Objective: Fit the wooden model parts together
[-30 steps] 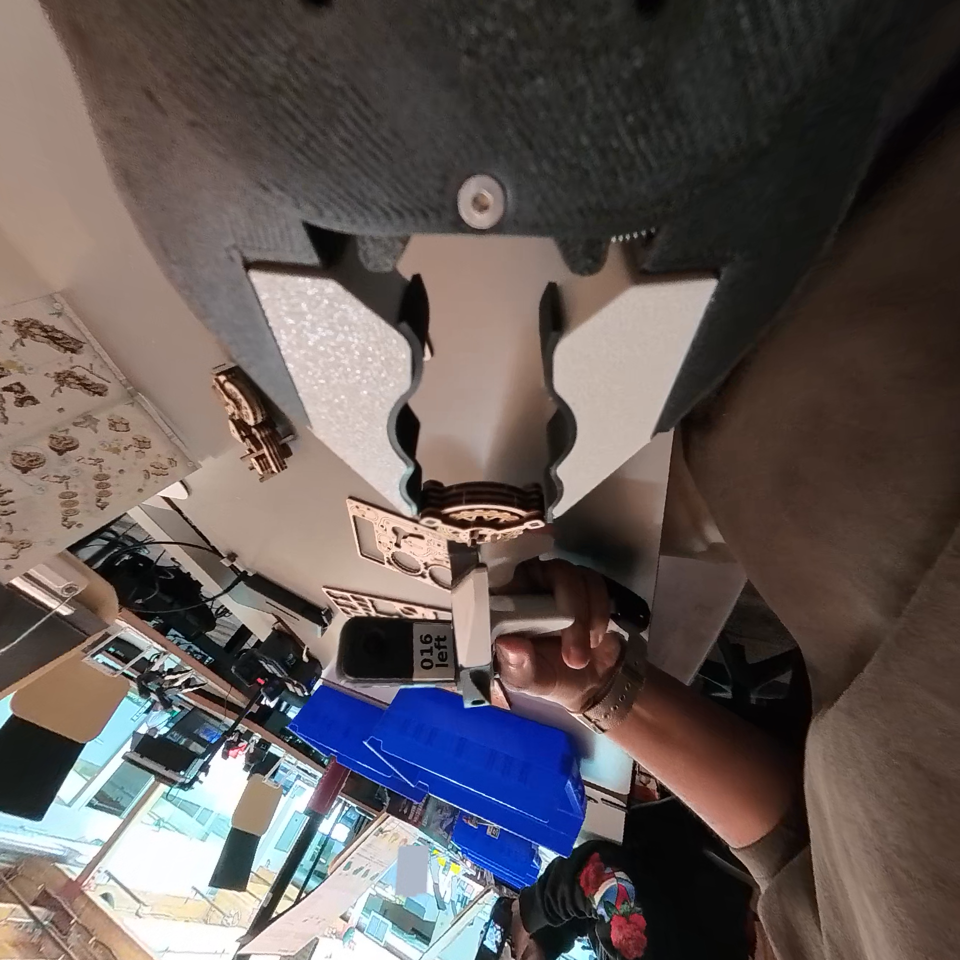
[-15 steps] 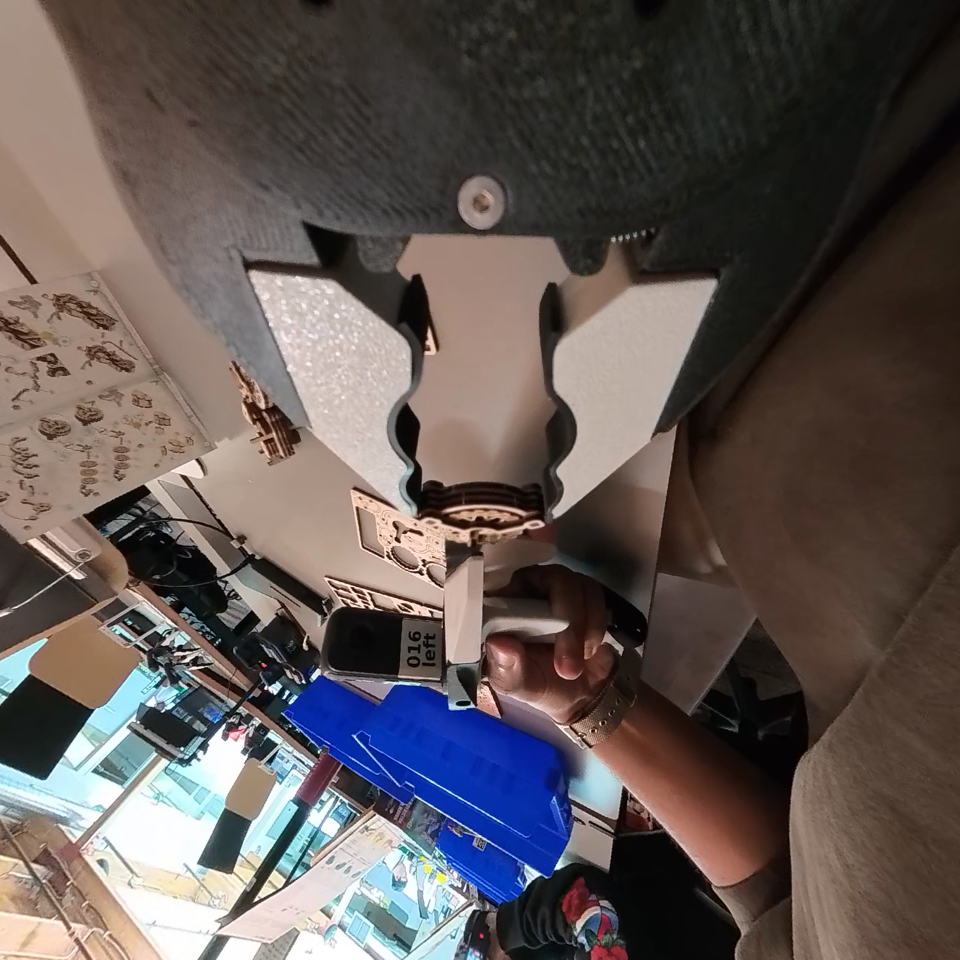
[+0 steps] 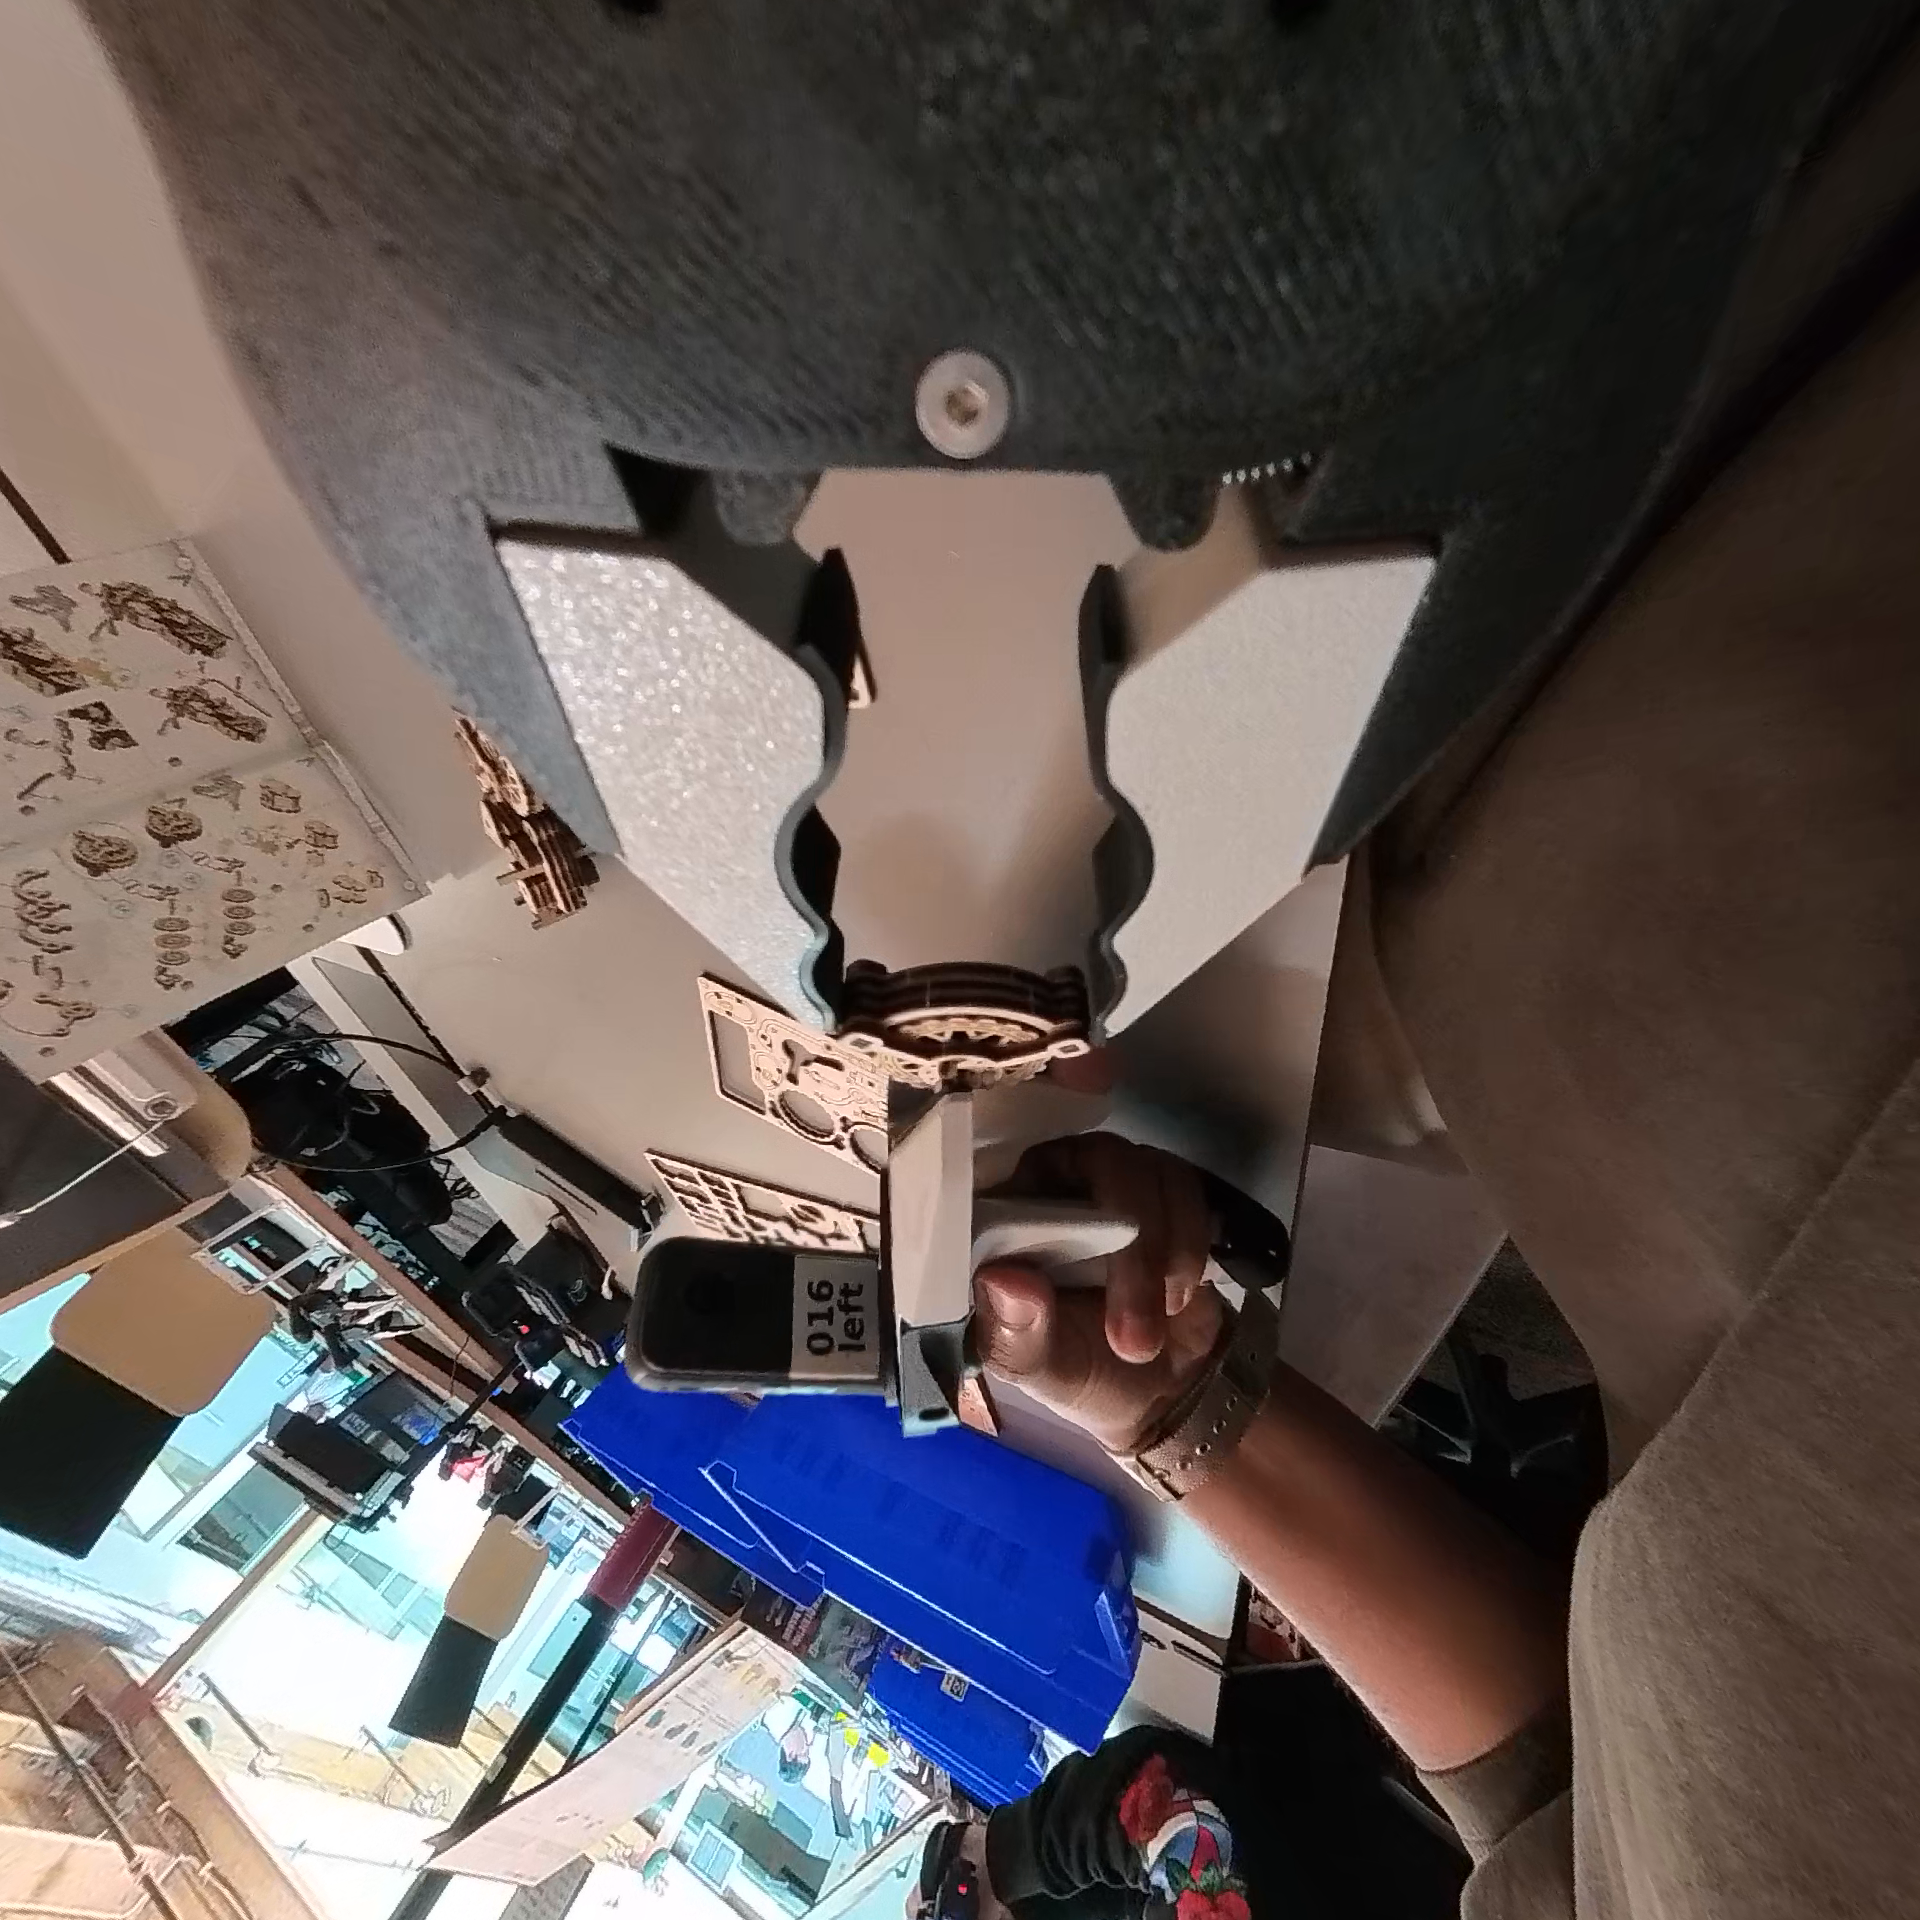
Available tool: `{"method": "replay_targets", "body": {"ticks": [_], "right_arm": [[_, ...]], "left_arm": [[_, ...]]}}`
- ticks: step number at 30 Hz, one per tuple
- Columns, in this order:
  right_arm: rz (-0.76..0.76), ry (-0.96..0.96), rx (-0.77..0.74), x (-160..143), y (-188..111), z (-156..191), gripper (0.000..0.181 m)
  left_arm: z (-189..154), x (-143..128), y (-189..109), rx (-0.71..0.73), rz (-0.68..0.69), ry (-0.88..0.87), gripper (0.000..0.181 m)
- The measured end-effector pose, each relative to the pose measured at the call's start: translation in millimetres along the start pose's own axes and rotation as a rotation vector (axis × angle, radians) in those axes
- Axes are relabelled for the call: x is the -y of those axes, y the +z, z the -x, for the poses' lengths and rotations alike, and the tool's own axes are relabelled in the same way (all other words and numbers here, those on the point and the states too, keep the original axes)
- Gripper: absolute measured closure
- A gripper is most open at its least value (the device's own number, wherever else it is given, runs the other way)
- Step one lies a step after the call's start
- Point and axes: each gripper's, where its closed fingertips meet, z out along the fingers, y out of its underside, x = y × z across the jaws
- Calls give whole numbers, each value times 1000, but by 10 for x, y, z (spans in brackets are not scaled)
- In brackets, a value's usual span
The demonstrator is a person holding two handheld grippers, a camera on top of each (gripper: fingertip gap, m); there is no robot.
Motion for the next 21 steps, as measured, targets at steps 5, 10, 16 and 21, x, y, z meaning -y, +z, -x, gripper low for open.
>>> {"method": "replay_targets", "body": {"ticks": [5,10,16,21], "right_arm": [[-13,9,-3,21,-10,-12,136],[-5,1,-12,12,-7,-24,136],[-4,3,-19,11,-10,-39,136],[-6,3,-18,21,-5,-32,136]], "left_arm": [[-15,14,7,3,-7,8,166],[-13,22,5,-16,-17,-26,162],[-19,-36,42,-8,12,3,152],[-24,-13,42,-12,-10,2,163]]}}
